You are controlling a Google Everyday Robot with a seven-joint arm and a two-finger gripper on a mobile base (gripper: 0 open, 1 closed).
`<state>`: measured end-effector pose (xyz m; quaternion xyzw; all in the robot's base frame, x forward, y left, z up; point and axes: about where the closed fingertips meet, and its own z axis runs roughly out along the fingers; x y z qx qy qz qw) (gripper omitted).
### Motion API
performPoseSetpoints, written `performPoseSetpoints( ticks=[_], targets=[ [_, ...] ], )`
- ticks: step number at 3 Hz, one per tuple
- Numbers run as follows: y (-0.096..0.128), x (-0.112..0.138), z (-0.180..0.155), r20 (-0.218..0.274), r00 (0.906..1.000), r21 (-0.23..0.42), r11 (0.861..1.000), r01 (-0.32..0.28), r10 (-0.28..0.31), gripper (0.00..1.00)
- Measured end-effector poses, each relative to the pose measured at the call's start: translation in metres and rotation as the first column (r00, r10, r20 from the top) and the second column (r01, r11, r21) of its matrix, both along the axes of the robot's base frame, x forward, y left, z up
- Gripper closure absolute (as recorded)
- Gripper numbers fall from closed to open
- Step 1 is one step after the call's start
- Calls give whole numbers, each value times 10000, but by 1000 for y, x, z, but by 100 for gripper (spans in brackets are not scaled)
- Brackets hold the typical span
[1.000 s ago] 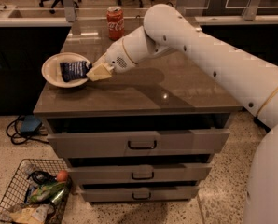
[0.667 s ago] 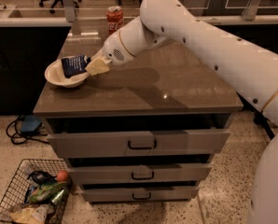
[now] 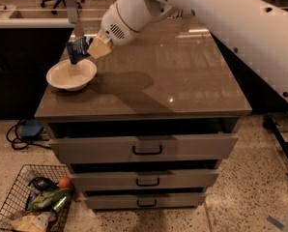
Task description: Pick rxbar blueberry from paper bowl and place on counter
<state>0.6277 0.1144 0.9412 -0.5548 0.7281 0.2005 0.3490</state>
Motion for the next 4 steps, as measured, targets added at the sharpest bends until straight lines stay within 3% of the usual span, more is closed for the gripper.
performPoseSetpoints(
  ticks=[1, 2, 3, 4],
  targets=[
    [-22, -8, 31, 505, 9975, 112, 9987, 498, -503, 100],
    [-54, -22, 54, 1153, 9879, 702, 9929, 960, -1036, 100],
    [-99, -31, 68, 1748, 9666, 1780, 9715, 1564, -1876, 100],
    [-158, -34, 59, 1756, 9355, 3488, 9080, 2320, -3065, 100]
  ],
)
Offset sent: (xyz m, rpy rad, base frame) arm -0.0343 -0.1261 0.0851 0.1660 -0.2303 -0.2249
